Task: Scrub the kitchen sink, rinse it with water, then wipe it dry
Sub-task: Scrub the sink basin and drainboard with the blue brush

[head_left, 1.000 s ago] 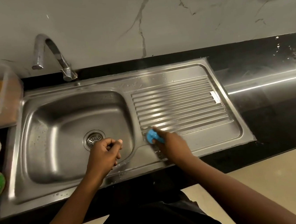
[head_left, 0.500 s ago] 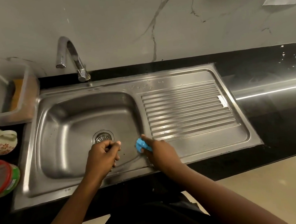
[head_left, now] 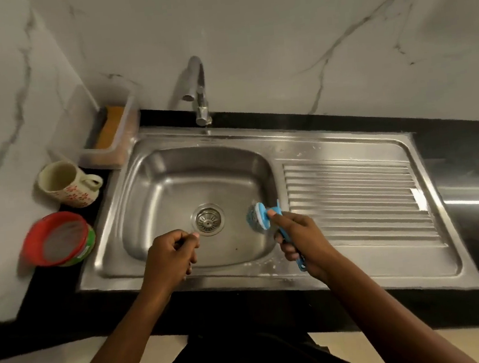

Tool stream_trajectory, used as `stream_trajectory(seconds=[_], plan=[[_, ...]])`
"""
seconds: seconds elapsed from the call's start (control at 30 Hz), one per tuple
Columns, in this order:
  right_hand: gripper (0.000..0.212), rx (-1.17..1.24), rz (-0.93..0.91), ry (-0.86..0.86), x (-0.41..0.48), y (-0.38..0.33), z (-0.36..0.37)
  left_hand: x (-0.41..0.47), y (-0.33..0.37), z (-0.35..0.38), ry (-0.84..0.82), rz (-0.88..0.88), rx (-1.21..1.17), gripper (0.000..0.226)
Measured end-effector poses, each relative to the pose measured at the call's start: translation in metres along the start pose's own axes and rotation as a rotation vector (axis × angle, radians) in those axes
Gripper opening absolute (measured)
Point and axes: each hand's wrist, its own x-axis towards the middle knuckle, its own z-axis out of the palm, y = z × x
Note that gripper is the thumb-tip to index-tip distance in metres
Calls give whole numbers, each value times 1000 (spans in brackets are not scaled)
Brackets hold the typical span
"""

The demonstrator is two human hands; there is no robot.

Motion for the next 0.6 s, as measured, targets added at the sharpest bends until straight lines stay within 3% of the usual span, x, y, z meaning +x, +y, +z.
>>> stream_trajectory(seconds=[0.37, 0.6], plan=[[21, -369, -285, -339, 26, -58, 179, -16, -48, -92, 291, -141, -148, 36], [26, -861, -705, -483, 46, -57, 310, -21, -72, -144, 435, -263, -310, 37]])
